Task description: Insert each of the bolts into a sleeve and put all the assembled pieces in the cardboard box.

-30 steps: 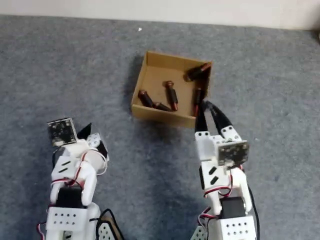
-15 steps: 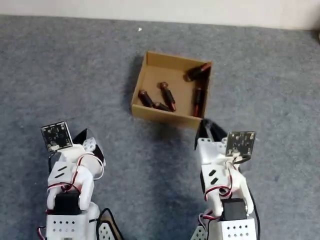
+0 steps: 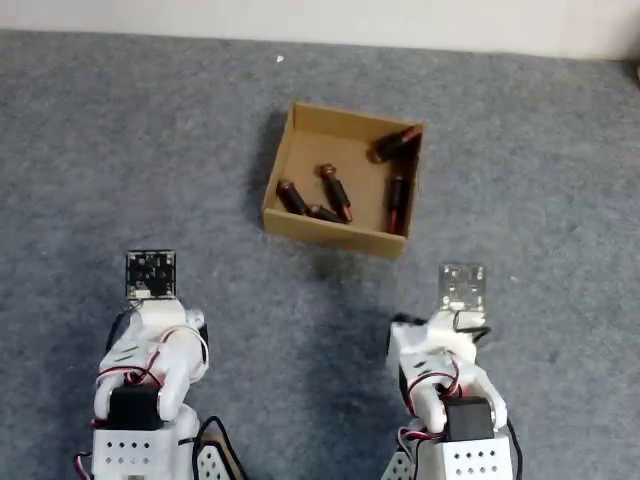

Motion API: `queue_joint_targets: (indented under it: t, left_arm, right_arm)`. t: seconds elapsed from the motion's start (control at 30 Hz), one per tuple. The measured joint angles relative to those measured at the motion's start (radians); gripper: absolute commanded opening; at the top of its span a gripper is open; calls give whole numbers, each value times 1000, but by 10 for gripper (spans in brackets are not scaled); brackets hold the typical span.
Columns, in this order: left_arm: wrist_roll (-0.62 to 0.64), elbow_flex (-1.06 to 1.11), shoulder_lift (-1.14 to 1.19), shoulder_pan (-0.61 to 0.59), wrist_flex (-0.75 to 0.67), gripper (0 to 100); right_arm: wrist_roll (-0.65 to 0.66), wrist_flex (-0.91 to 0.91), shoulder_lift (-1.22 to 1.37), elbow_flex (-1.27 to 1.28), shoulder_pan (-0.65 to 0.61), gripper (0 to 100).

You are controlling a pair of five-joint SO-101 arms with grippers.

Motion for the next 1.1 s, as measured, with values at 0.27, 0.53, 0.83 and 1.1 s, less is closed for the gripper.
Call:
queue_joint_targets:
  t: [0.27,0.53,0.83,1.1]
  left_arm:
    - [-9,0,0,0,137,6]
    - [-9,0,0,0,186,6]
    - [-9,0,0,0,186,6]
    - [-9,0,0,0,186,6]
  right_arm:
    - [0,104,0,0,0,5]
    - [0,104,0,0,0,5]
    - [0,104,0,0,0,5]
    - [0,104,0,0,0,5]
